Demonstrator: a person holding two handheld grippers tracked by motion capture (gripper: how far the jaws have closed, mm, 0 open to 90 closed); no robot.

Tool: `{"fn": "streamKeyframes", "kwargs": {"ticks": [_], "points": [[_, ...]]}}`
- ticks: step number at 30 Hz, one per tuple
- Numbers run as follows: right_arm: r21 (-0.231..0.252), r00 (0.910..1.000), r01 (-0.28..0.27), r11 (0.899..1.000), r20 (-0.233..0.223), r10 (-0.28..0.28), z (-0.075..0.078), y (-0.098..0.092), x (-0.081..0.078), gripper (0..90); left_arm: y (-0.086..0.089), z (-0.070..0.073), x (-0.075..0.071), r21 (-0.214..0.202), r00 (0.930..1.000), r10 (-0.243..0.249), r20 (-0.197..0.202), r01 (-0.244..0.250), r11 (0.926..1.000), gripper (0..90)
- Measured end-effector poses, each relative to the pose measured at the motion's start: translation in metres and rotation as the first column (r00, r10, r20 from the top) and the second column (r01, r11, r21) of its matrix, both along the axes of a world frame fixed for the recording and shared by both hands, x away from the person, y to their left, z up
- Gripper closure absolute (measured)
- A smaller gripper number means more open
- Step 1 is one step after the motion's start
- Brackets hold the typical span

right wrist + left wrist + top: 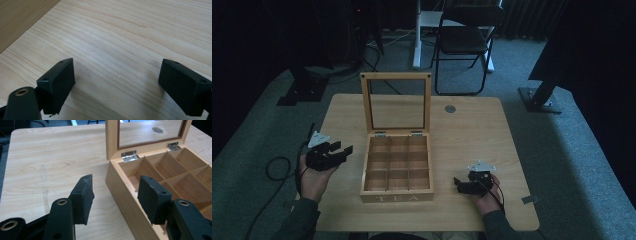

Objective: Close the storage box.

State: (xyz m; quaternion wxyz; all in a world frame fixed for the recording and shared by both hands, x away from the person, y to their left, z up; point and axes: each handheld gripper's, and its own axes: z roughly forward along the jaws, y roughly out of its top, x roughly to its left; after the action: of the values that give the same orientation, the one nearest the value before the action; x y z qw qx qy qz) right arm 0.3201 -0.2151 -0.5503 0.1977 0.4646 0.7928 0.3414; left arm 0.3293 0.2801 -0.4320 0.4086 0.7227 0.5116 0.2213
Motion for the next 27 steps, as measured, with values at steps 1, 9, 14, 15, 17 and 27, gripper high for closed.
{"fn": "streamKeyframes", "kwargs": {"ticks": [1, 9, 14, 15, 17, 27], "points": [[0.0, 1.0, 0.0, 1.0, 0.0, 0.0, 0.0, 0.0, 0.0, 13.1, 0.0, 0.001, 0.001, 0.002, 1.0, -0.001, 0.003, 0.001, 1.0, 46.1], [0.0, 1.0, 0.0, 1.0, 0.0, 0.0, 0.0, 0.0, 0.0, 13.1, -0.002, 0.007, 0.009, -0.005, 0.9997, -0.007, 0.023, 0.007, 1.0, 45.5], [0.0, 1.0, 0.0, 1.0, 0.0, 0.0, 0.0, 0.0, 0.0, 13.1, -0.004, 0.011, 0.016, 0.008, 0.9994, -0.019, 0.03, 0.019, 0.9998, 45.0], [0.0, 1.0, 0.0, 1.0, 0.0, 0.0, 0.0, 0.0, 0.0, 13.1, -0.005, 0.012, 0.017, 0.007, 0.9992, -0.022, 0.032, 0.022, 0.9997, 45.0], [0.0, 1.0, 0.0, 1.0, 0.0, 0.0, 0.0, 0.0, 0.0, 13.1, -0.005, 0.014, 0.02, 0.01, 0.9988, -0.031, 0.037, 0.03, 0.9995, 44.7], [0.0, 1.0, 0.0, 1.0, 0.001, 0.0, 0.0, 0.0, 0.0, 13.1, -0.006, 0.026, 0.033, 0.022, 0.9977, -0.02, 0.065, 0.019, 0.9996, 44.1]]}}
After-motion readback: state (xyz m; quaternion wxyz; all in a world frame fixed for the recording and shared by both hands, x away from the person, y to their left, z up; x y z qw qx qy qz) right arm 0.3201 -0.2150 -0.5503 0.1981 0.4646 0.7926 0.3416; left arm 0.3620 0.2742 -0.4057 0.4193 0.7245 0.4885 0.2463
